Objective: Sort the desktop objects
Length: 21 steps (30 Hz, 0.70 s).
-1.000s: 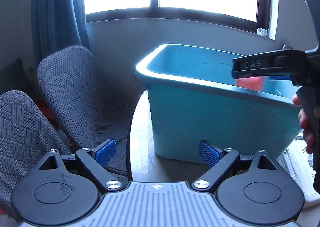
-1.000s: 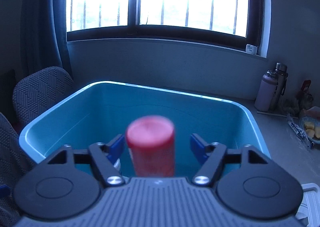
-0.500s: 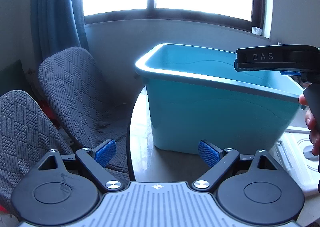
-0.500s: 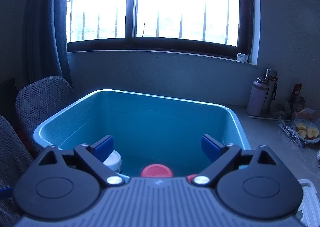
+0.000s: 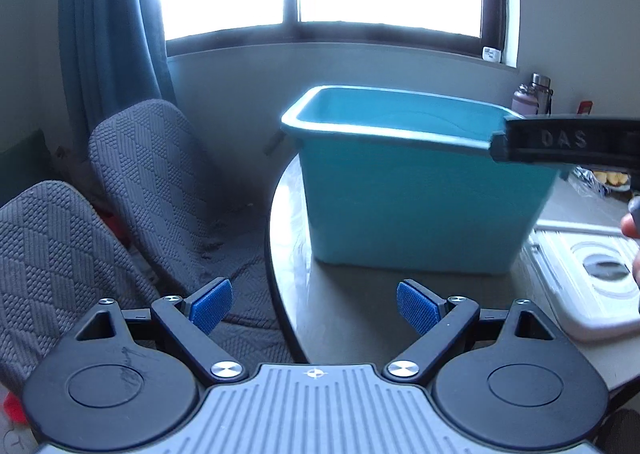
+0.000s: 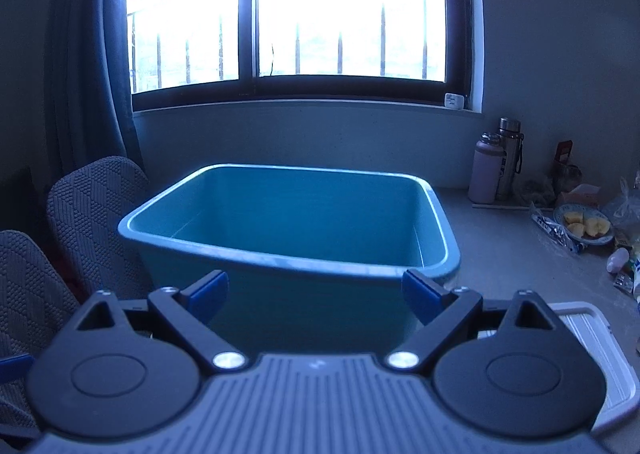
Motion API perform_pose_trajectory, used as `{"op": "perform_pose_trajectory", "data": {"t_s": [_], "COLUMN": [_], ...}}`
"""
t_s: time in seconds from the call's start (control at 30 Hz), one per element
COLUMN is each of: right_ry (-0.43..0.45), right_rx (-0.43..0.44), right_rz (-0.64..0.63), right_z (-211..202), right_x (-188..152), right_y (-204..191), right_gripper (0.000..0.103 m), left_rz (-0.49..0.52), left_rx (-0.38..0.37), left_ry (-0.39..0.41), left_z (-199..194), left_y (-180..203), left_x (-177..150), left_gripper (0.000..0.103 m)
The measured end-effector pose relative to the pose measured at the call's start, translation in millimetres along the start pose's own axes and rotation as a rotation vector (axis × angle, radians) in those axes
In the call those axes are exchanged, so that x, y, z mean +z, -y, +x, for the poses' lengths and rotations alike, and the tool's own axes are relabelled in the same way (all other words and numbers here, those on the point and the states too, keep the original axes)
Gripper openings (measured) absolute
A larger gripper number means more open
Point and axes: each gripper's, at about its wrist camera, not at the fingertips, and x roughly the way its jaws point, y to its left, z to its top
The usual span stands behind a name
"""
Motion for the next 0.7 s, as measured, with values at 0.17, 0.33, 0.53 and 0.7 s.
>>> {"op": "perform_pose_trajectory", "data": {"t_s": [0.17,0.33,0.53,0.7], "right_ry": [-0.062,-0.102,-0.15,-0.184], "right_rx": [-0.015,-0.034,-0.048,-0.063], "right_rz": [0.019,0.028,0.026,0.04], "right_z": [-25,-49,-73,-88], "right_x": [-29,-54,-80,-96], "right_y": [4,9,11,18], "right_gripper": [0.094,0.094,0.094,0.094], "left_rz": [-0.002,0.011,0.035,0.049], "left_rx": [0.0,-0.01,-0.018,-0.028], "left_ry": [-0.025,-0.036,-0.049,-0.055], "left_z": [-23,-43,-61,-70], "left_y": [-6,-9,-9,-4], "left_x": [-21,-41,-59,-67], "left_gripper": [0.091,0.091,0.091,0.091]}}
